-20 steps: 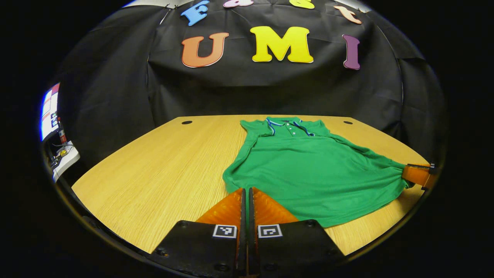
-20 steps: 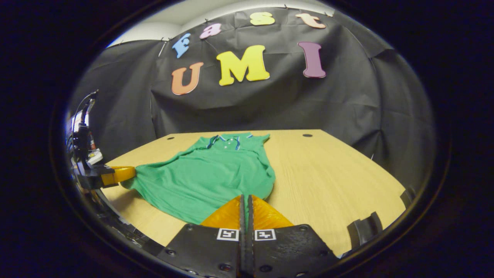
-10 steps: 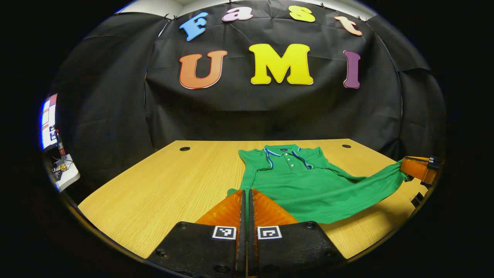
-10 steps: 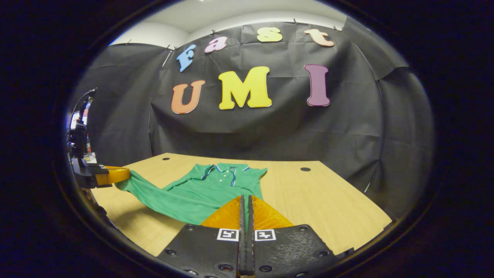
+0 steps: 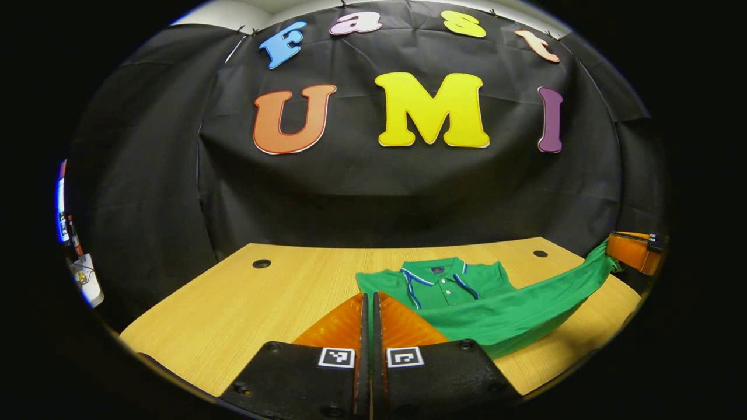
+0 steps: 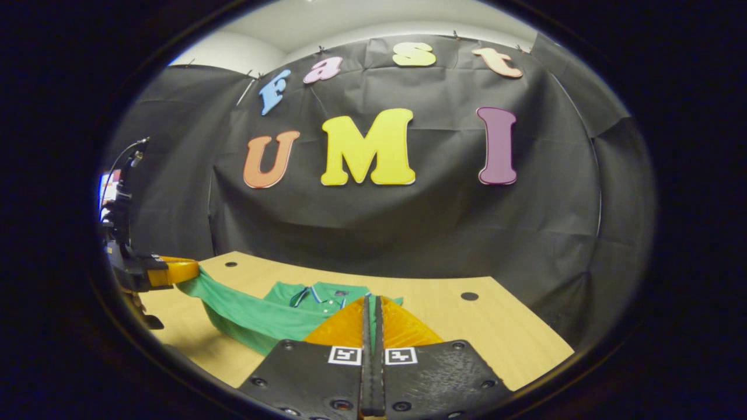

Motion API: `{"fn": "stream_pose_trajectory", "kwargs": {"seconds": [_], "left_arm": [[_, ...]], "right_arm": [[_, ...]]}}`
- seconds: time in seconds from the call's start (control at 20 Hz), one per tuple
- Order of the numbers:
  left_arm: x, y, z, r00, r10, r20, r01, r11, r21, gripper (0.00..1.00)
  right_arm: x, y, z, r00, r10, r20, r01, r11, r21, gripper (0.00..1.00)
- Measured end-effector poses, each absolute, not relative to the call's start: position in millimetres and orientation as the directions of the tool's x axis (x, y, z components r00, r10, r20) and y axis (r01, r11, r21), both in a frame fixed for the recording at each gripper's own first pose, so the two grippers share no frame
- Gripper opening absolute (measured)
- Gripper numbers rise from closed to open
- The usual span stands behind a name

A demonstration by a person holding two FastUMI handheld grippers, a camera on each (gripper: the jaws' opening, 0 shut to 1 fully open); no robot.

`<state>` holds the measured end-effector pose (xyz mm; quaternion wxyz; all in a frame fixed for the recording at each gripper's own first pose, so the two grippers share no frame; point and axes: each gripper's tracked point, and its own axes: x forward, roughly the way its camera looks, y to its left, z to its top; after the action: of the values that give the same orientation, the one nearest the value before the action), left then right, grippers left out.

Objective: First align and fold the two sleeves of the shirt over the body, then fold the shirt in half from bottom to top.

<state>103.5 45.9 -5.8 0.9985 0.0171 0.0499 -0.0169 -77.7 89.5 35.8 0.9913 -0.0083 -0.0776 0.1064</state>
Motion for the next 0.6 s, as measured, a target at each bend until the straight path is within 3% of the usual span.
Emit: {"fn": "stream_pose_trajectory", "kwargs": {"seconds": [0.2,0.6], "left_arm": [[165.3,41.2,18.6,0.996,-0.044,-0.076,0.050,0.996,0.078,0.07],[281.5,45.8,28.7,0.999,-0.039,-0.019,0.041,0.995,0.093,0.07]], "right_arm": [[-11.0,98.1,67.6,0.971,0.168,0.169,-0.159,0.985,-0.070,0.01],[124.1,102.5,76.8,0.993,0.053,0.103,-0.057,0.998,0.027,0.00]]}}
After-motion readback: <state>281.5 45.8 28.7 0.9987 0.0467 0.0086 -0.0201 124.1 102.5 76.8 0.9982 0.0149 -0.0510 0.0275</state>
